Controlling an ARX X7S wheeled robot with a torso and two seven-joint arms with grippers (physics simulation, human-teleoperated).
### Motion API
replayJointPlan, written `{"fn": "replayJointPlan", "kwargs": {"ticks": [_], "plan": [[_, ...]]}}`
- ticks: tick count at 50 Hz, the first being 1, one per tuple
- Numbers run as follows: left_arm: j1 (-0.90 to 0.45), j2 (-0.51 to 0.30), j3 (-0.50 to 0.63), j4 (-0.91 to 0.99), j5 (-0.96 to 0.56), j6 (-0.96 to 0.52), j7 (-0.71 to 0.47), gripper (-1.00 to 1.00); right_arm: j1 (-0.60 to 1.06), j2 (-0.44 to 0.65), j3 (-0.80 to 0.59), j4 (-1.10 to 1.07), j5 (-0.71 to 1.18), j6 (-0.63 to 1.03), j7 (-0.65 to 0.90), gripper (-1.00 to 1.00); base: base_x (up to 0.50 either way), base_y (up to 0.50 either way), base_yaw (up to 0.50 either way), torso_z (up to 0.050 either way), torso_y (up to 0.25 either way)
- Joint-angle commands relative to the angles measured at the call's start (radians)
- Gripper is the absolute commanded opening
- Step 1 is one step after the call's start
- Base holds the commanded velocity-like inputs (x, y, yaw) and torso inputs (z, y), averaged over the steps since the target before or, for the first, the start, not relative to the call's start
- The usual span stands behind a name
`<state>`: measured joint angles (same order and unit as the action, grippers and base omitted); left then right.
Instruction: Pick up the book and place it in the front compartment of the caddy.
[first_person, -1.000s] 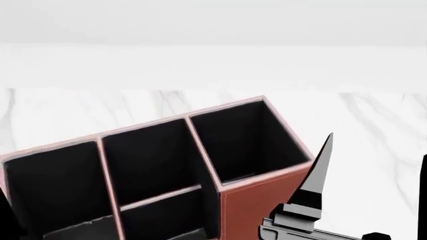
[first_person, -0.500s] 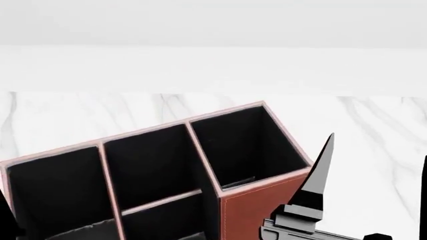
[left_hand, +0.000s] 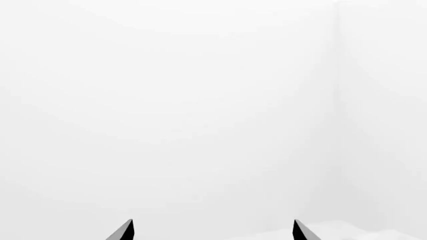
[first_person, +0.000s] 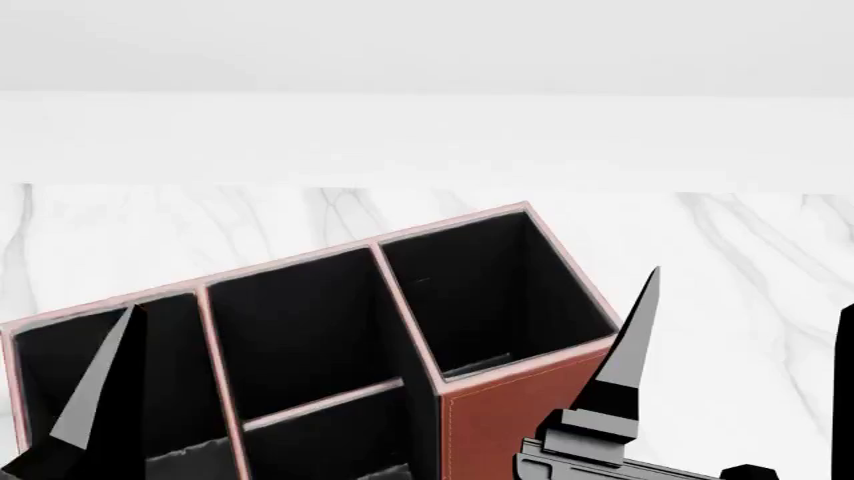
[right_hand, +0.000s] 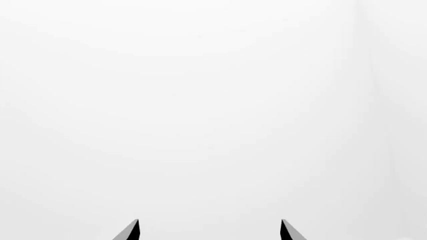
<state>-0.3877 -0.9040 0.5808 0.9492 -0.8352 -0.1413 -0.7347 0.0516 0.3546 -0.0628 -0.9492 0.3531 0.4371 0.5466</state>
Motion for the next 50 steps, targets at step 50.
{"fn": "replayJointPlan", "kwargs": {"ticks": [50], "plan": [[-0.610, 0.141, 0.379, -0.153, -0.803, -0.647, 0.283, 1.00, 0.005, 0.031, -0.009, 0.009, 0.015, -0.030, 0.002, 1.00, 0.00, 0.00, 0.00, 0.000, 0.000]]}}
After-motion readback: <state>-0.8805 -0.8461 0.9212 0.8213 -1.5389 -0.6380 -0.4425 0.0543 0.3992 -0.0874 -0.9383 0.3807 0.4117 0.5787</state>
